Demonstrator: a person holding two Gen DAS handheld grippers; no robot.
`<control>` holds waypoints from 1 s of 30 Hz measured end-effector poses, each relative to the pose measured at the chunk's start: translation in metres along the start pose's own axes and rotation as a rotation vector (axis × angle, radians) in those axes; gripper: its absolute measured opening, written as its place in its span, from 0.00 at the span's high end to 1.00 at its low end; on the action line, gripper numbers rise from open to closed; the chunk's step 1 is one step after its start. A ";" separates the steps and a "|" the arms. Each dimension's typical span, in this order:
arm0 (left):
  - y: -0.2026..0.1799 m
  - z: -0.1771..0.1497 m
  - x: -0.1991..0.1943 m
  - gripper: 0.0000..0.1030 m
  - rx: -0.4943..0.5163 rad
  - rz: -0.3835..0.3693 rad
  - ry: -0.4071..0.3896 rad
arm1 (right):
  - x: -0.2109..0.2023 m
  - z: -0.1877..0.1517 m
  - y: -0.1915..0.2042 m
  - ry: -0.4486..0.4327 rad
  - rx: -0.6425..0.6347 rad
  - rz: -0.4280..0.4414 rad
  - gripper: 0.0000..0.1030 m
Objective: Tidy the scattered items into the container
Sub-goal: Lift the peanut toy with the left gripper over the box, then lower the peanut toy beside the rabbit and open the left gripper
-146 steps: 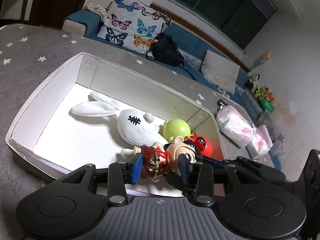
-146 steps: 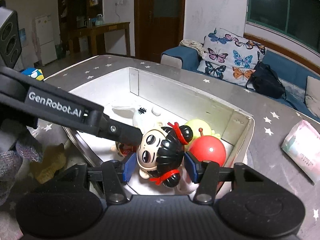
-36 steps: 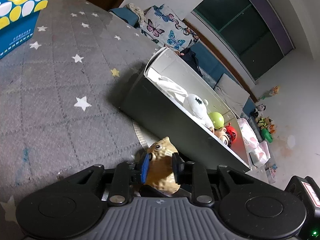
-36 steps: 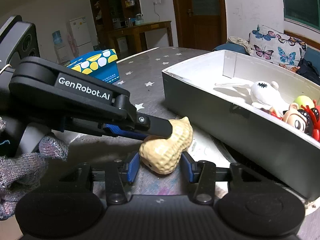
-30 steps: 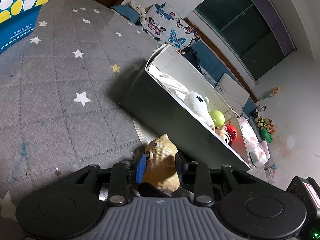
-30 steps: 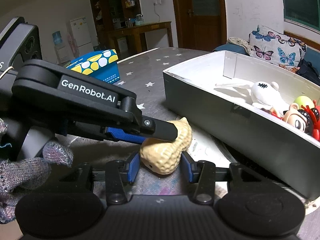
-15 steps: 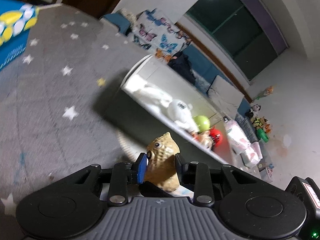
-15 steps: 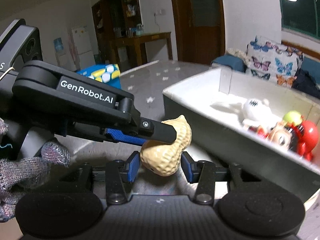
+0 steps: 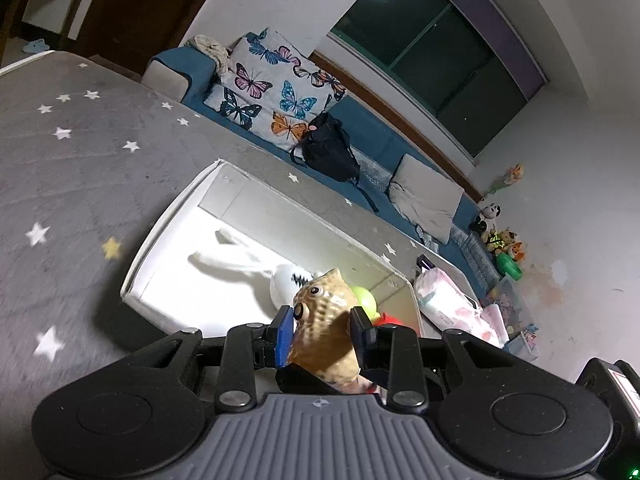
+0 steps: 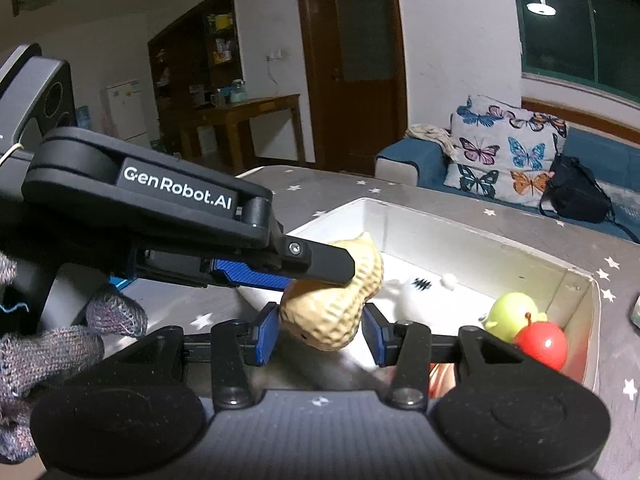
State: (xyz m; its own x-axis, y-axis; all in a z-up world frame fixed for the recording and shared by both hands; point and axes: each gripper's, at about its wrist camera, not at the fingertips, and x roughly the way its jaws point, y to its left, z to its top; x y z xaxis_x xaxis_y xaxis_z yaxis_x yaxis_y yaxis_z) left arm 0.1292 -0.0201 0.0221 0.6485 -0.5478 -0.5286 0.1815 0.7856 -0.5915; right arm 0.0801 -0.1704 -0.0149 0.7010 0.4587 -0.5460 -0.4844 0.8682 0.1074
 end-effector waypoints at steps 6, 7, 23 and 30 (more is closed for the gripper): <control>0.009 0.016 0.031 0.68 -0.018 0.039 0.033 | 0.036 0.013 -0.022 0.061 0.034 0.023 0.56; 0.011 0.017 0.035 0.68 -0.020 0.046 0.038 | 0.042 0.013 -0.026 0.074 0.037 0.029 0.56; 0.022 0.015 0.063 0.68 -0.002 0.119 0.085 | 0.084 0.011 -0.041 0.221 0.039 0.065 0.56; 0.017 0.013 0.065 0.67 0.032 0.145 0.082 | 0.086 0.009 -0.040 0.232 0.035 0.061 0.55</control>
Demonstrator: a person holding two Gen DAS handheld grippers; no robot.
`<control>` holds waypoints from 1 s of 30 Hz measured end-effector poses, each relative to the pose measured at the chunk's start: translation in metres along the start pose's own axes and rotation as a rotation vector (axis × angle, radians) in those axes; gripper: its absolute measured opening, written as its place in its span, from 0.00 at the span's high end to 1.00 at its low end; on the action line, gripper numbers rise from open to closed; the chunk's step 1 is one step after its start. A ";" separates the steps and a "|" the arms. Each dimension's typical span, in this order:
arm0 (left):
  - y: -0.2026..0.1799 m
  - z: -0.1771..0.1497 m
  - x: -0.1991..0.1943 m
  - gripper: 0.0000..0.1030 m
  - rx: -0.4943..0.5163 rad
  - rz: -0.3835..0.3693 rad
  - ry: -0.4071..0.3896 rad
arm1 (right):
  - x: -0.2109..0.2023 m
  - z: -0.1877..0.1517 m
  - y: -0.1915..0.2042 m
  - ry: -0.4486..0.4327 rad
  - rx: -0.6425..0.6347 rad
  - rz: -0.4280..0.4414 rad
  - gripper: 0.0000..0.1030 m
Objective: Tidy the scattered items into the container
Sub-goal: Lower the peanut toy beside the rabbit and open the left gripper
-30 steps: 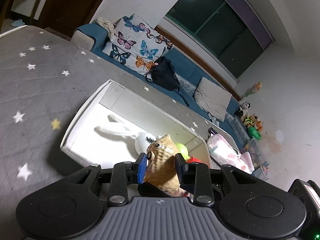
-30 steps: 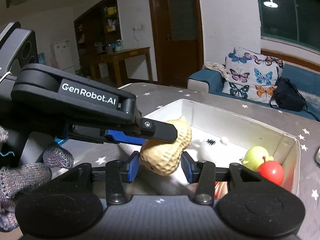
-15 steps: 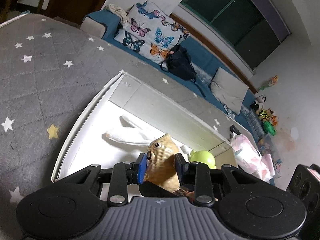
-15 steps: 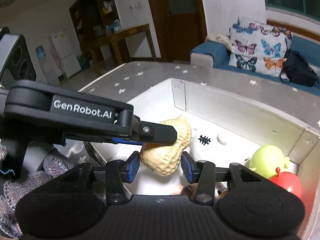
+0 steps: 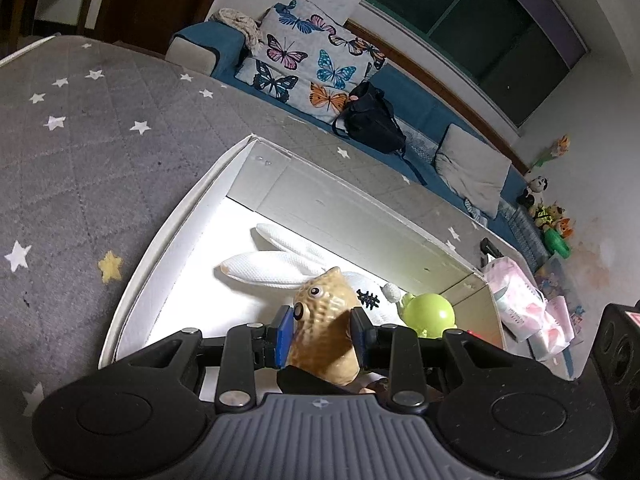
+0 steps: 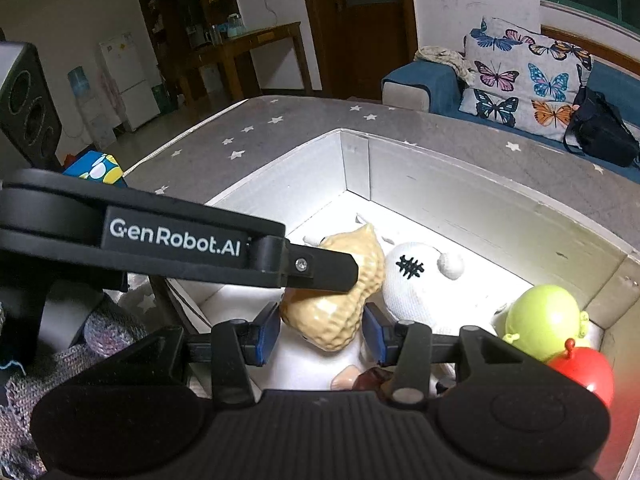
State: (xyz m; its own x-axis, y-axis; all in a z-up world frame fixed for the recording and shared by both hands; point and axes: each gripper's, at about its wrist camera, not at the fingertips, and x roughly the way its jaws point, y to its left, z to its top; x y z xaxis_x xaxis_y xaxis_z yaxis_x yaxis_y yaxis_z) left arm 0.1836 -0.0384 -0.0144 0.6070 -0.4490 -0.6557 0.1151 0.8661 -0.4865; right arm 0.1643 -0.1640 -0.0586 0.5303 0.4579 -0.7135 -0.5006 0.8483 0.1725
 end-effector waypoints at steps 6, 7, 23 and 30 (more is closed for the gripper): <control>-0.005 -0.003 0.000 0.67 0.037 0.036 -0.009 | 0.000 0.000 0.001 0.006 0.000 -0.012 0.55; -0.005 -0.003 0.000 0.67 0.041 0.039 -0.010 | -0.001 0.000 0.002 0.004 -0.002 -0.013 0.55; -0.024 -0.015 -0.027 0.67 0.161 0.093 -0.087 | -0.032 -0.009 0.013 -0.078 0.004 -0.042 0.47; -0.038 -0.029 -0.051 0.67 0.218 0.127 -0.170 | -0.057 -0.018 0.020 -0.138 0.018 -0.058 0.39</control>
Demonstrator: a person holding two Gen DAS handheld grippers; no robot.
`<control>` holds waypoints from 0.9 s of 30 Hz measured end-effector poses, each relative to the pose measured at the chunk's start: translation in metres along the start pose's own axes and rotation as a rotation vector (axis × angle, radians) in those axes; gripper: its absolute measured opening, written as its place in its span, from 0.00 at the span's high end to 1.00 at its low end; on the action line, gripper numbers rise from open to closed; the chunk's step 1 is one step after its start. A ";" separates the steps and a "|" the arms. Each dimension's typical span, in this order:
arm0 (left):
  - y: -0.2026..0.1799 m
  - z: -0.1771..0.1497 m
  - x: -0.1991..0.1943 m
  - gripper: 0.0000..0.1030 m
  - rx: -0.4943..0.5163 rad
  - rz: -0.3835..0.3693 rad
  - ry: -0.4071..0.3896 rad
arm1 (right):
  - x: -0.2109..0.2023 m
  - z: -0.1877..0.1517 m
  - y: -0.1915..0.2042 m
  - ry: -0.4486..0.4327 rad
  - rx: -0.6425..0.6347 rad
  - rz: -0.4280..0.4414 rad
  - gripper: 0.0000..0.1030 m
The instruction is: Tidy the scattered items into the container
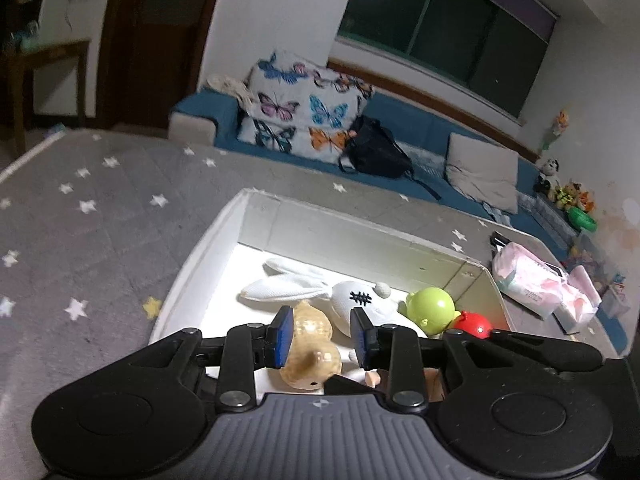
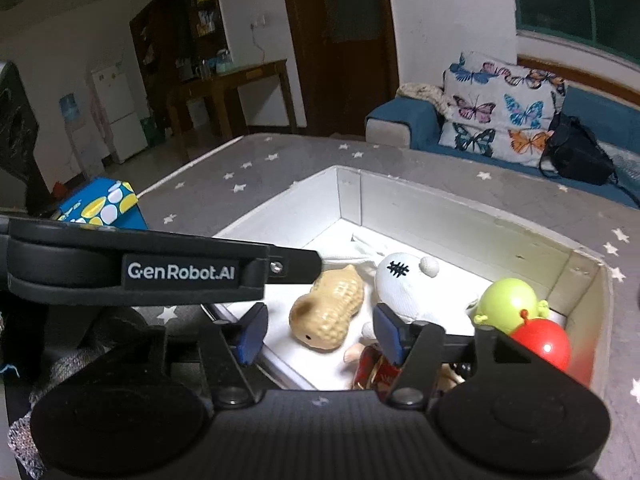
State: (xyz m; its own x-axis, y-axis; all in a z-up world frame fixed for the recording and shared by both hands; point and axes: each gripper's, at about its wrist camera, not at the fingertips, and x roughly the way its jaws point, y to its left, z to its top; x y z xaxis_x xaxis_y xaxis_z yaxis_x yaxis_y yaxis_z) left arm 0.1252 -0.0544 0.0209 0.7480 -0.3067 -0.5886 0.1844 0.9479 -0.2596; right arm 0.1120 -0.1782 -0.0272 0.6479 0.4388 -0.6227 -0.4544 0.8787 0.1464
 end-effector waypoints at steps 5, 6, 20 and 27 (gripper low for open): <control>-0.008 -0.009 -0.020 0.67 0.033 0.002 -0.029 | -0.022 -0.007 0.002 -0.046 0.013 -0.011 0.33; -0.010 -0.012 -0.025 0.67 0.038 0.003 -0.031 | -0.027 -0.009 0.003 -0.057 0.017 -0.015 0.29; -0.028 -0.048 -0.057 0.69 0.106 0.058 -0.046 | -0.071 -0.042 0.016 -0.117 0.026 -0.075 0.18; -0.030 -0.062 -0.059 0.69 0.105 0.079 -0.025 | -0.080 -0.059 0.018 -0.114 0.049 -0.096 0.09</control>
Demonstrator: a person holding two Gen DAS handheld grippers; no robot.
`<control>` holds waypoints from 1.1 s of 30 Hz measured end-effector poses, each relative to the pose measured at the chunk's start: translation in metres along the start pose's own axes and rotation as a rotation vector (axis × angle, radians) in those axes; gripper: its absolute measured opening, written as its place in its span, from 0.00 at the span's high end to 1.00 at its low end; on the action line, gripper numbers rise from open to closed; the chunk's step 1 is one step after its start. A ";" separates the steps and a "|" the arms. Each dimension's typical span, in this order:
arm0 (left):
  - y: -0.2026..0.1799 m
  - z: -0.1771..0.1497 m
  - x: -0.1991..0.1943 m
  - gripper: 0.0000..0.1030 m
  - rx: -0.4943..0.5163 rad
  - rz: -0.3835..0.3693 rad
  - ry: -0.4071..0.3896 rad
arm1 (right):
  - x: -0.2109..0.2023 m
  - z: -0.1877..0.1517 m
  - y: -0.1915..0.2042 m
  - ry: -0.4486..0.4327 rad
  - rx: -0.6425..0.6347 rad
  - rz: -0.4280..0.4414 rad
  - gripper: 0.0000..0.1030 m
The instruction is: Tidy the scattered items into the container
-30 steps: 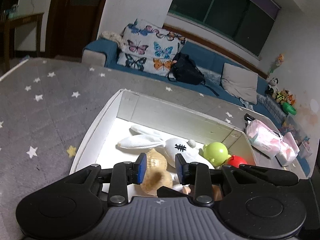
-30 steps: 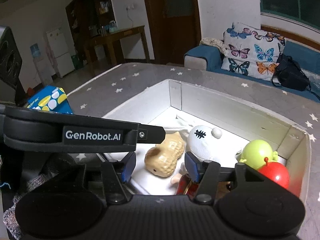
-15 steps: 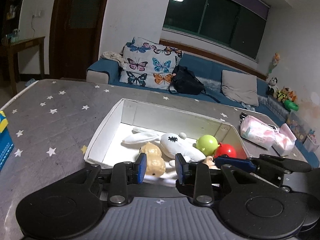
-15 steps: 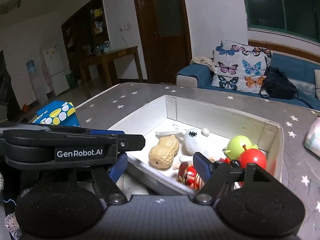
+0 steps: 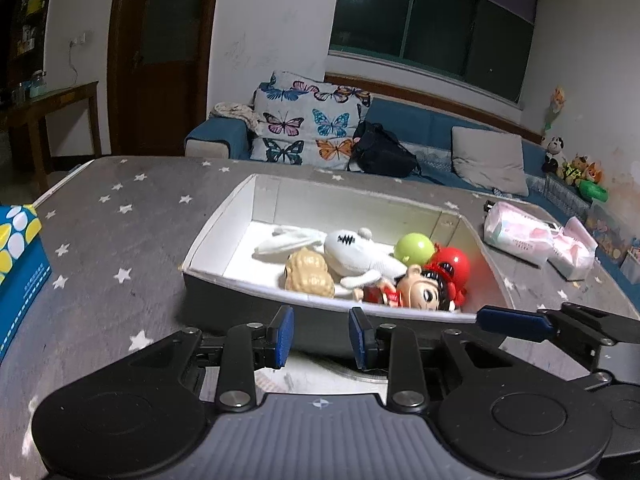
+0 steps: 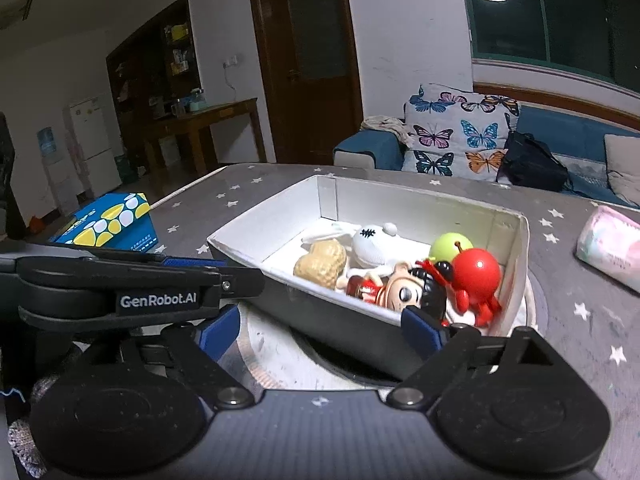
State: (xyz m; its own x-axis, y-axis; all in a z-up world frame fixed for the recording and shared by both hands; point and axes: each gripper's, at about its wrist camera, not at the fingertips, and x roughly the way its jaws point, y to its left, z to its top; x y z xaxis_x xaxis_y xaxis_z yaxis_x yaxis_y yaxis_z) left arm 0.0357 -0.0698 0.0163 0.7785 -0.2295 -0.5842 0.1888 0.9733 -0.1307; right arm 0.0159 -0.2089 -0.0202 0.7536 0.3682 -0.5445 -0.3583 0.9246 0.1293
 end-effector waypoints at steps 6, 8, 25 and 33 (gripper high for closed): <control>-0.001 -0.008 -0.001 0.69 0.007 0.015 0.010 | -0.006 -0.012 0.003 -0.001 0.006 -0.012 0.05; -0.001 -0.010 -0.002 0.69 0.006 0.016 0.012 | -0.007 -0.014 0.003 0.000 0.014 -0.015 0.00; 0.002 -0.022 0.000 0.68 0.020 0.056 0.024 | -0.002 -0.028 0.003 0.044 0.061 -0.058 0.00; 0.003 -0.023 0.000 0.67 0.019 0.081 0.019 | 0.000 -0.032 0.004 0.057 0.063 -0.112 0.00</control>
State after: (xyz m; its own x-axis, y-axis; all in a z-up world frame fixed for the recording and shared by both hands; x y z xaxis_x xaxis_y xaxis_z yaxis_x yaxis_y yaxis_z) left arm 0.0223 -0.0669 -0.0023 0.7803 -0.1493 -0.6073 0.1367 0.9883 -0.0674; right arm -0.0031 -0.2084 -0.0462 0.7538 0.2579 -0.6044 -0.2369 0.9646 0.1161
